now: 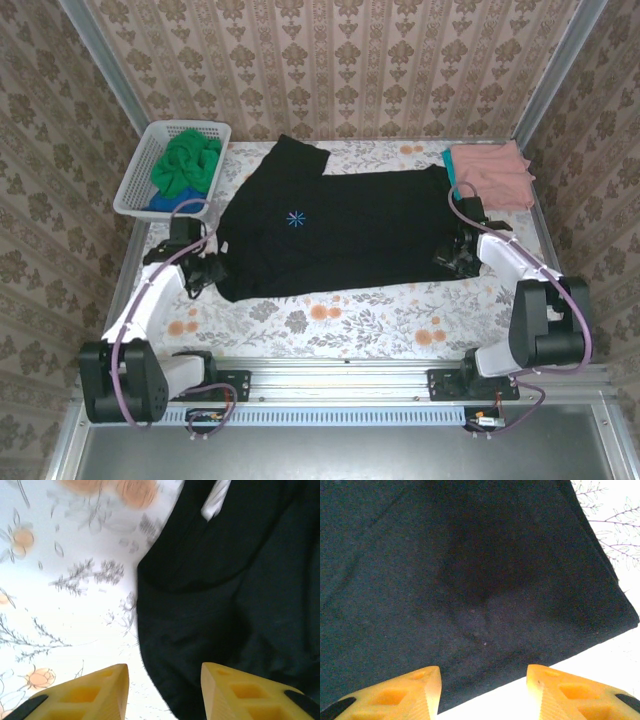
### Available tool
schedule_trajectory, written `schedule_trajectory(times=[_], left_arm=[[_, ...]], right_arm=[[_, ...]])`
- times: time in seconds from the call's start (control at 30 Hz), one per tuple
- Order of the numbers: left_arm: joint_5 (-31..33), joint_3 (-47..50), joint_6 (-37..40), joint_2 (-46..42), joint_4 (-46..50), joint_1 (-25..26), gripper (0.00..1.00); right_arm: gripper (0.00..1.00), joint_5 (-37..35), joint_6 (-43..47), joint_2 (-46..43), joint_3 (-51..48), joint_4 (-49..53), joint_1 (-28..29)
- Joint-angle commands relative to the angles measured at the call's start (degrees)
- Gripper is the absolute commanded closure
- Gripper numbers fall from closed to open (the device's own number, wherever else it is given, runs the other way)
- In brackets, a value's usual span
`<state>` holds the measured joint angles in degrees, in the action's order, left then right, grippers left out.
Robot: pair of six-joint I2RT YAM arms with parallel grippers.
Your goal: Fold and stack the t-shirts
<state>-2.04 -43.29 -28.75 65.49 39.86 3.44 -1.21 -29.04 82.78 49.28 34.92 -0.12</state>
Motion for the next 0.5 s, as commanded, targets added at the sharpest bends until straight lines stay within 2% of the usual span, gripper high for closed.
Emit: schedule_trajectory(times=[0.0,0.1,0.17,0.23,0.33,0.47], left_arm=[[0.3,-4.0,0.5,-0.4,0.6,4.0,0.54],[2.1,-8.8,1.0,5.0,0.9,10.7,0.53],[0.4,-10.5,0.7,9.5,-1.7,14.2,0.53],[-1.2,-12.8,0.2,14.8,-4.3,16.8,0.58],[-2.6,-16.7,-0.2,22.5,-6.3,19.5,0.64],[-3.1,-19.9,-1.4,30.0,-6.1,21.3,0.59]], right_arm=[[0.50,1.5,0.3,1.4,0.7,1.1,-0.1],[0.51,1.5,0.4,4.1,1.9,1.0,-0.1],[0.51,1.4,0.4,5.0,2.0,0.4,-0.1],[0.51,1.5,0.2,5.7,2.2,0.1,-0.1],[0.51,2.0,0.1,6.2,1.9,-0.8,-0.1],[0.51,2.0,0.3,6.8,1.6,-1.0,-0.1]])
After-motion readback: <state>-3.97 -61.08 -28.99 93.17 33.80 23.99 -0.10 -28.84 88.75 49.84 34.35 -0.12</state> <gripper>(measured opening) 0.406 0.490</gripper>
